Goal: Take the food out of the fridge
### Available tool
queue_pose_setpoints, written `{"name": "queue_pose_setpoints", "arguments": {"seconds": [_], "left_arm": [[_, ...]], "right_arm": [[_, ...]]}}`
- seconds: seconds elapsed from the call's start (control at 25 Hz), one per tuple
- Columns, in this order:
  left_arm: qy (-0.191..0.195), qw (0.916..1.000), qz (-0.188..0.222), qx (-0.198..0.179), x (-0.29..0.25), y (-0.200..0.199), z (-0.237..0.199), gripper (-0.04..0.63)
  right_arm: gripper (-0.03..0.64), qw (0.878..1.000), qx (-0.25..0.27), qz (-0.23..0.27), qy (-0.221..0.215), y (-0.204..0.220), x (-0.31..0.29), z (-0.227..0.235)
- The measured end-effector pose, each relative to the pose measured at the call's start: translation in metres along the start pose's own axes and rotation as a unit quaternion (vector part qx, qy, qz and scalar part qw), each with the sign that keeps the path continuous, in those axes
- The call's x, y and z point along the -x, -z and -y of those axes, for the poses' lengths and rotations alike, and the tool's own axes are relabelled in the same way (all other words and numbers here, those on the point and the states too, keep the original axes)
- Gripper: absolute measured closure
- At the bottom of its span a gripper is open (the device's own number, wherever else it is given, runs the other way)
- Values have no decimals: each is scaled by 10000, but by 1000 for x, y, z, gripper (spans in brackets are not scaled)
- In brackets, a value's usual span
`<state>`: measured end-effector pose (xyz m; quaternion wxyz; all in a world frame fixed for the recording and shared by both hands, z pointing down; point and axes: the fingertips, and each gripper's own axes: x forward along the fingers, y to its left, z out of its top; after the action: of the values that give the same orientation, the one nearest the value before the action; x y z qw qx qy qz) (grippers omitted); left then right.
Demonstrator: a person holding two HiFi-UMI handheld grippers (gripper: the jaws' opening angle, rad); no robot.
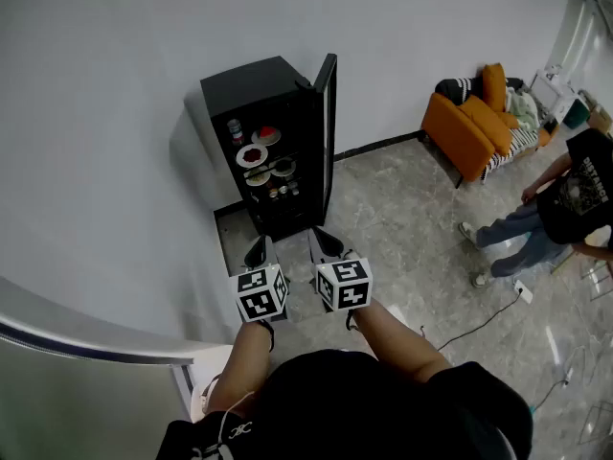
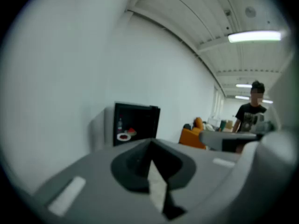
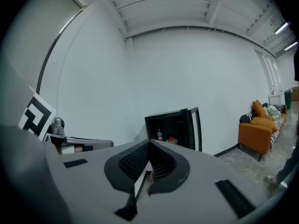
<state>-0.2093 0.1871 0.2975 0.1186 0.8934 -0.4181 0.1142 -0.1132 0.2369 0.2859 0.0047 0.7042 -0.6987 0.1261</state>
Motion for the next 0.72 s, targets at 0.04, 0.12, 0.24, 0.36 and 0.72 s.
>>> {"name": "queue_pose_setpoints", "arguments": {"seconds": [0.04,0.12,0.24,0.36,0.72], "left_arm": [[1,10000,8,-4,-1,0,0,595],[-1,10000,25,-8,-4,0,2,595],[-24,10000,35,-10,-8,-1,6,595],[-58,10000,25,-1,-11,0,13,595],[-224,9997,36,121,-23,8,43,594]], "right_arm": [[624,10000,13,-9,-5,1,-1,1],[624,10000,22,-12,-15,2,-2,4],[624,9999,-116,37,-6,1,-2,11],[624,9997,-234,53,69,0,2,23],[624,9998,-184,59,-57,5,16,58]]}}
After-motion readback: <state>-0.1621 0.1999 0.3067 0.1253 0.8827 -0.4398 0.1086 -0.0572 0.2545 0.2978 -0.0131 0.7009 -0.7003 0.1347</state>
